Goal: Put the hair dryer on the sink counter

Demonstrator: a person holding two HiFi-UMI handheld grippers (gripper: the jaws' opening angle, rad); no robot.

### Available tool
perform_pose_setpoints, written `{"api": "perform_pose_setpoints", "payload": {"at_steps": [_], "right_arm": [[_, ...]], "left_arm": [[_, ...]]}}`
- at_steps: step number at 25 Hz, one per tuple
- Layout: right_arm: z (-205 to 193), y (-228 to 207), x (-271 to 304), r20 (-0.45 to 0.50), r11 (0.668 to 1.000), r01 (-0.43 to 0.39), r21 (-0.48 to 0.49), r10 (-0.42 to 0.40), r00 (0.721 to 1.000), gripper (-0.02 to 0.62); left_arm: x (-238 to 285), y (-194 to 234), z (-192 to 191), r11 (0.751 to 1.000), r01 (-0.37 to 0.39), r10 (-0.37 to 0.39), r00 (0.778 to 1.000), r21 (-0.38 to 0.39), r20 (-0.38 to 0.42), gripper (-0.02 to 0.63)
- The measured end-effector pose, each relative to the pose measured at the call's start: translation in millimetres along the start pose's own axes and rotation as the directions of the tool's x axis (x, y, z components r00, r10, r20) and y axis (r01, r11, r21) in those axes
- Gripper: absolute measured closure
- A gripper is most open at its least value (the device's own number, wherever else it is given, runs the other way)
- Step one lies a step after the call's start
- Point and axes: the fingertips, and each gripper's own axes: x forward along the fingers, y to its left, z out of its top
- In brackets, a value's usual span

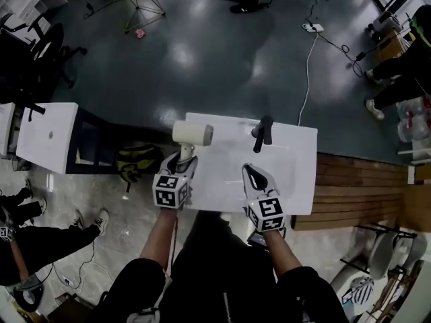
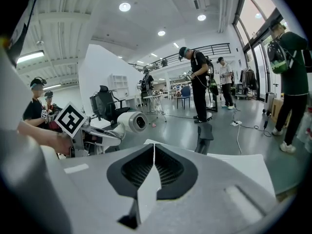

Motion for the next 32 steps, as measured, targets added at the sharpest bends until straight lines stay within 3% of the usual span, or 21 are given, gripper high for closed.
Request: {"api": "perform_pose_setpoints", "payload": {"at_steps": [32], "right_arm": [[-16, 3, 48, -0.096, 0.998, -0.003, 0.064, 0.009, 0.995, 0.591]], "left_arm": [[57, 30, -31, 0.999, 0.02, -0.024, 0.993, -0.035, -0.119, 0.403]]}}
